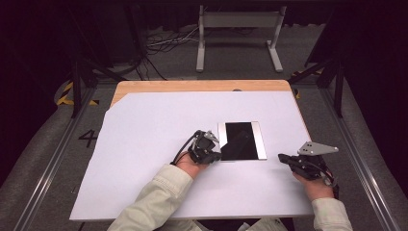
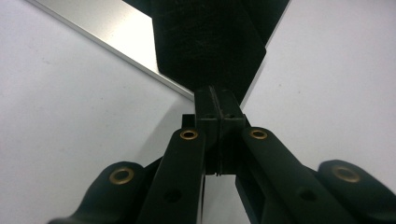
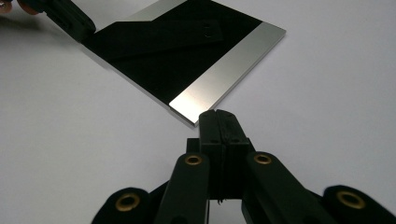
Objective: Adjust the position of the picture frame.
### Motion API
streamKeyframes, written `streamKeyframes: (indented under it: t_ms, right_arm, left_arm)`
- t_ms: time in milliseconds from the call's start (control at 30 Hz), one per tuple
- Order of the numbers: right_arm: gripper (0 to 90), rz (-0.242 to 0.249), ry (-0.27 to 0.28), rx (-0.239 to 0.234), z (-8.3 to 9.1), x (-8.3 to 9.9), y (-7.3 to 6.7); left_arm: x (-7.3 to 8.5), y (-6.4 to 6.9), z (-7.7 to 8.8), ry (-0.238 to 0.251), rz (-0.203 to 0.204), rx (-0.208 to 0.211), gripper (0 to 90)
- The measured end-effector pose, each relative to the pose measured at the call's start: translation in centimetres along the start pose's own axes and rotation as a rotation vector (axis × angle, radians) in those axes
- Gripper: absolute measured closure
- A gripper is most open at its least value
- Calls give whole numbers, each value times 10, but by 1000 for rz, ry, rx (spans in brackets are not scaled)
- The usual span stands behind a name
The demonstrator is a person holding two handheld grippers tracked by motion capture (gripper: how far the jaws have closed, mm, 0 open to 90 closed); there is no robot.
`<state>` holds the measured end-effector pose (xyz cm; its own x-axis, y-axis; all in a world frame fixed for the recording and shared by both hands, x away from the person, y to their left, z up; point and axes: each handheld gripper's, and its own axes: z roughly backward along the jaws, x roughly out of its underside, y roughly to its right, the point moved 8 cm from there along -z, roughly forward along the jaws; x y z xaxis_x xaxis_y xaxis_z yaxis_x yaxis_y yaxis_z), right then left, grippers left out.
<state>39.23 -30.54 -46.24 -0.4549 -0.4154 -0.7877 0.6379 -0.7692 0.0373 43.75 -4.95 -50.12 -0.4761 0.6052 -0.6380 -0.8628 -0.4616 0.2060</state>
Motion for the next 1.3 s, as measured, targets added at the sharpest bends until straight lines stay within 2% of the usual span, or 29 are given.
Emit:
streamKeyframes:
  t_ms: [67,200,400,567,767,967,1100,1300]
  right_arm:
    - [896,-13,-4,8,-2,-1,1]
    - [897,-15,-16,13,-11,-6,2]
    - [897,-37,-55,36,-37,-24,9]
    - [898,-56,-96,64,-59,-45,17]
    - [898,-150,-146,114,-80,-62,40]
    - [899,-193,-180,150,-98,-67,58]
    - [899,-278,-180,147,-108,-68,66]
    - [899,-318,-179,150,-120,-68,74]
  left_arm:
    - [1,0,2,0,2,10,900]
    - [2,-5,14,23,-30,-6,900]
    - [11,-13,40,59,-76,-45,900]
    - [25,-22,56,71,-66,-70,900]
    - [38,-30,70,82,-71,-100,900]
    - [48,-36,82,97,-46,-122,899]
    - [54,-40,87,108,-30,-132,899]
    - [58,-44,93,122,-7,-137,898]
